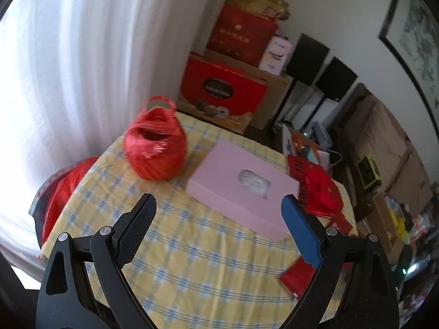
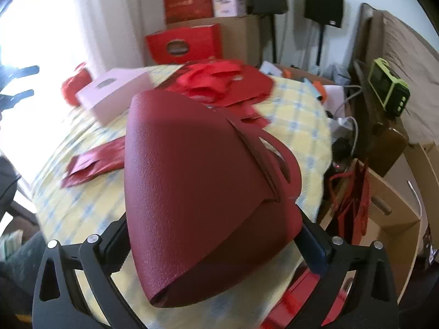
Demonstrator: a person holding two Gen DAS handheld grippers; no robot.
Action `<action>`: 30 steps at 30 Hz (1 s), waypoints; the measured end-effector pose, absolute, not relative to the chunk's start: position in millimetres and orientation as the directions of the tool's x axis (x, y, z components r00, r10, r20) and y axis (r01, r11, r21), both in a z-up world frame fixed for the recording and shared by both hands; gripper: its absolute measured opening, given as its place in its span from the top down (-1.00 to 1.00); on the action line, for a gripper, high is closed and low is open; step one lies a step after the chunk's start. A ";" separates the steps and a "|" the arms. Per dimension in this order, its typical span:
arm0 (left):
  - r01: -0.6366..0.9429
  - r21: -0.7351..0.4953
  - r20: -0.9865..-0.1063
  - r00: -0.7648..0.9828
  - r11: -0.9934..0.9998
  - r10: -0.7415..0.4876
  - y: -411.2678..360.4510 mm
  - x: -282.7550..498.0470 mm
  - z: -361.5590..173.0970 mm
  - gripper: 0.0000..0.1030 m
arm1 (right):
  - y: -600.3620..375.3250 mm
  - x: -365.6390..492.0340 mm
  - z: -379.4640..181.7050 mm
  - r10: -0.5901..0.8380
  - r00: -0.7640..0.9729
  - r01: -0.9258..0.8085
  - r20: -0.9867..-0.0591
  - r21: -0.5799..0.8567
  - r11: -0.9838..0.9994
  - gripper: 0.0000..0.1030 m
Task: Organize objects
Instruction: 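Lift the leather bag with the right gripper while left approaches the red raffia ball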
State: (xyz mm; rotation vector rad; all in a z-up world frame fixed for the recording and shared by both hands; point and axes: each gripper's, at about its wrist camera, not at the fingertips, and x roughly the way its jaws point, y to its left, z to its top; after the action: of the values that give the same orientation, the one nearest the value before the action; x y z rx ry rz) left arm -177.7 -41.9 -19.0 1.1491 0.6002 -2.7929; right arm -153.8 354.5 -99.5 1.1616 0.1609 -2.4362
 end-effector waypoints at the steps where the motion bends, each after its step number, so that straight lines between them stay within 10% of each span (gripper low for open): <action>1: 0.216 -0.335 -0.691 -0.718 -0.917 0.083 -47.7 -177.4 -20.2 -0.78 | 345.8 -144.3 -96.2 -0.339 -0.543 0.456 -0.768 0.069 -0.887 -0.97; 10: 0.251 -0.366 -0.700 -0.709 -0.896 0.087 -64.1 -175.4 -24.7 -0.78 | 283.2 -92.3 -79.6 -0.300 -0.610 0.531 -0.733 -0.097 -0.842 -0.91; 30: 0.362 -0.407 -0.670 -0.742 -0.838 0.005 -136.0 -141.1 -4.6 -0.78 | 269.3 -85.9 -82.3 -0.251 -0.509 0.436 -0.823 0.005 -0.900 -0.98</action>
State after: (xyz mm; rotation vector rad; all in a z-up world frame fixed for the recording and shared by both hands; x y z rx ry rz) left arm -141.1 -136.0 -4.6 1.0192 0.7866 -2.6449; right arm -85.9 269.3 -82.3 1.2688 0.2850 -2.4122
